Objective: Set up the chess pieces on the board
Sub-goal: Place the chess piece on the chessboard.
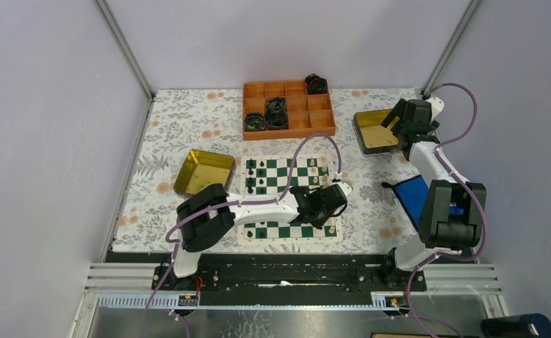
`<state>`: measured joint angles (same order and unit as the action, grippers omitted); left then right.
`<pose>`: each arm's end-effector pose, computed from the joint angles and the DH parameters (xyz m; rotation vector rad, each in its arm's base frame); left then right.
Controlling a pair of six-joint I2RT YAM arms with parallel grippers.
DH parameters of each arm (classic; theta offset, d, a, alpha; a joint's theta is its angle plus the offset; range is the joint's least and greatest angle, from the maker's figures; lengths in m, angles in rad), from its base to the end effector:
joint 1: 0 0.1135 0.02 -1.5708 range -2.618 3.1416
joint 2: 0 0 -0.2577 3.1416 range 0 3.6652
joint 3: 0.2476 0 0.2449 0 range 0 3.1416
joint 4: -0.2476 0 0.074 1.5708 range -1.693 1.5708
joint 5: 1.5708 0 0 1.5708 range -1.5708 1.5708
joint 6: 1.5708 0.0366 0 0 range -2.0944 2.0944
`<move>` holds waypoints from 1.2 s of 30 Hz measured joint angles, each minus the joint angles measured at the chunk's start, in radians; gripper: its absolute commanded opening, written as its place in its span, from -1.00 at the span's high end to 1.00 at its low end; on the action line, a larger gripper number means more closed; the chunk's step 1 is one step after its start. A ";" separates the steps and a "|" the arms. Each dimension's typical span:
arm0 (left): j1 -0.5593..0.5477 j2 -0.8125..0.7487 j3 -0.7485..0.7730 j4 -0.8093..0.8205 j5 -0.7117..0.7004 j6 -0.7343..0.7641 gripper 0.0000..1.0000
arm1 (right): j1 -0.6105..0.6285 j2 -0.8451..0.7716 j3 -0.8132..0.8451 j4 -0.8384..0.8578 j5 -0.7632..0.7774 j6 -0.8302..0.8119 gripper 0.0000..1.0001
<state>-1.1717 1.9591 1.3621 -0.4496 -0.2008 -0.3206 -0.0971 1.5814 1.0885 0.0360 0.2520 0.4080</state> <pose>0.1632 -0.3682 0.1731 1.0131 2.4060 -0.2822 0.3559 -0.0438 0.2634 0.6546 1.9033 -0.0577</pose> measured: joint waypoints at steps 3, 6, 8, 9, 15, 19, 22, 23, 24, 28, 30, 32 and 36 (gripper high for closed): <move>0.000 0.000 0.000 0.000 0.004 -0.003 0.34 | 0.000 -0.002 -0.002 0.000 -0.001 0.000 -1.00; 0.000 0.000 0.000 0.000 0.010 -0.003 0.35 | 0.000 -0.008 -0.006 0.000 -0.001 0.000 -1.00; 0.000 0.000 0.000 0.000 0.011 -0.003 0.34 | 0.000 -0.010 -0.006 0.000 -0.001 0.000 -1.00; 0.000 0.000 0.000 0.000 0.011 -0.004 0.34 | 0.000 -0.011 -0.007 0.000 -0.001 0.000 -1.00; 0.000 0.000 -0.004 0.000 0.003 -0.009 0.34 | 0.000 -0.025 -0.014 0.000 -0.002 0.000 -1.00; 0.000 0.002 -0.006 0.000 -0.011 -0.010 0.42 | 0.000 -0.032 -0.022 0.000 -0.002 0.000 -1.00; 0.000 0.006 -0.006 0.000 -0.021 -0.010 0.53 | 0.000 -0.035 -0.028 0.001 -0.002 0.000 -1.00; 0.000 0.007 -0.006 0.000 -0.026 -0.010 0.59 | 0.000 -0.035 -0.030 0.002 -0.002 0.000 -1.00; 0.000 0.008 -0.007 0.000 -0.028 -0.010 0.65 | 0.000 -0.036 -0.034 0.002 -0.002 0.000 -1.00; 0.000 0.008 -0.007 0.000 -0.036 -0.014 0.71 | 0.000 -0.038 -0.039 0.002 -0.002 0.000 -1.00; 0.000 0.008 -0.007 0.000 -0.041 -0.014 0.73 | 0.000 -0.038 -0.039 0.002 -0.002 0.000 -1.00; 0.000 0.008 -0.007 0.000 -0.044 -0.016 0.74 | 0.000 -0.038 -0.039 0.003 -0.002 0.000 -1.00; 0.000 0.008 -0.007 0.000 -0.046 -0.018 0.74 | 0.000 -0.038 -0.039 0.003 -0.002 0.000 -1.00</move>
<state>-1.1717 1.9675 1.3552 -0.4492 -0.2466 -0.3389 -0.0971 1.5433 1.0496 0.0395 0.2497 0.4084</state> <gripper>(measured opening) 0.174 0.995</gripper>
